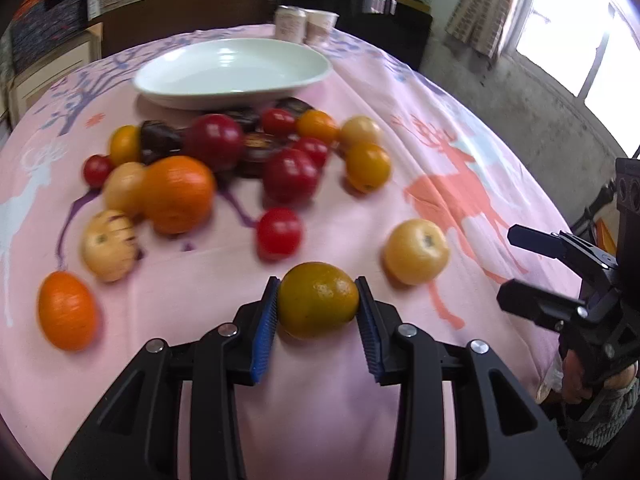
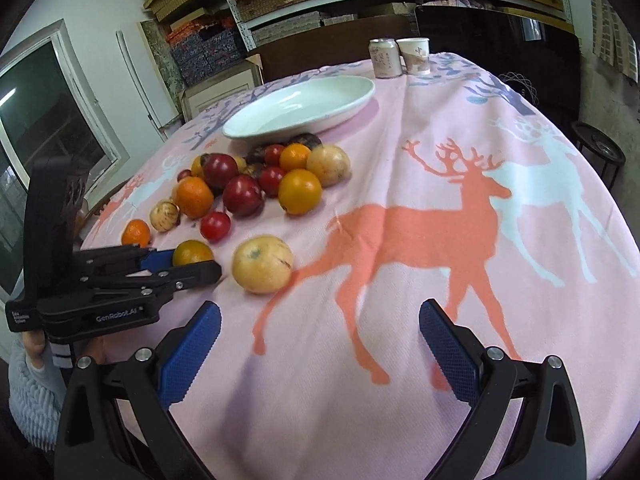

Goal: Organize fruits
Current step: 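Grasp a yellow tomato with the left gripper while the right grasps a pale yellow fruit, then carry both fruits to the white plate and release them there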

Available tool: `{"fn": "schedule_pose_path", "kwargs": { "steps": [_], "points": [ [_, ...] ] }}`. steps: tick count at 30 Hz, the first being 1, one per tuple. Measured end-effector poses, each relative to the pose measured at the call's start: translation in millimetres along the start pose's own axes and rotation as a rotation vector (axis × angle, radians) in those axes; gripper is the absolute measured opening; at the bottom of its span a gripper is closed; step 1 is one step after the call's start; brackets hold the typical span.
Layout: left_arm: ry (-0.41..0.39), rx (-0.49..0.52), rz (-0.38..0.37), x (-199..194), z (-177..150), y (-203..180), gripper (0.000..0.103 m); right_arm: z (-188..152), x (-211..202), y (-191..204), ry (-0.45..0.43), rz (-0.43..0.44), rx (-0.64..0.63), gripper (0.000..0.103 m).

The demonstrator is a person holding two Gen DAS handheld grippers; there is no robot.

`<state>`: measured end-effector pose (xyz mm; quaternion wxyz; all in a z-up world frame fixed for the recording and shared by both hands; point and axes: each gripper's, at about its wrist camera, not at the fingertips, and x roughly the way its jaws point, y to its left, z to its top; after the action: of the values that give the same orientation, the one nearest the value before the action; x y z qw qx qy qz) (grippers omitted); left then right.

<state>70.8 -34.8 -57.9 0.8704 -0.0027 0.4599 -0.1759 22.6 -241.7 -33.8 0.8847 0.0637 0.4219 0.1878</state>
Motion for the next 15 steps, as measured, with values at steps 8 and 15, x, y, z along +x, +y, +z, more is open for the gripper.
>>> {"fn": "schedule_pose_path", "kwargs": {
  "steps": [8, 15],
  "points": [
    [-0.047, -0.113, 0.086, -38.3, -13.0, 58.1, 0.037, 21.5, 42.2, 46.6, 0.064, -0.076, -0.174, 0.077],
    [-0.05, -0.129, 0.065, -38.5, -14.3, 70.9, 0.037, 18.8, 58.0, 46.6, 0.11, -0.059, -0.168, 0.043]
  ]
}}
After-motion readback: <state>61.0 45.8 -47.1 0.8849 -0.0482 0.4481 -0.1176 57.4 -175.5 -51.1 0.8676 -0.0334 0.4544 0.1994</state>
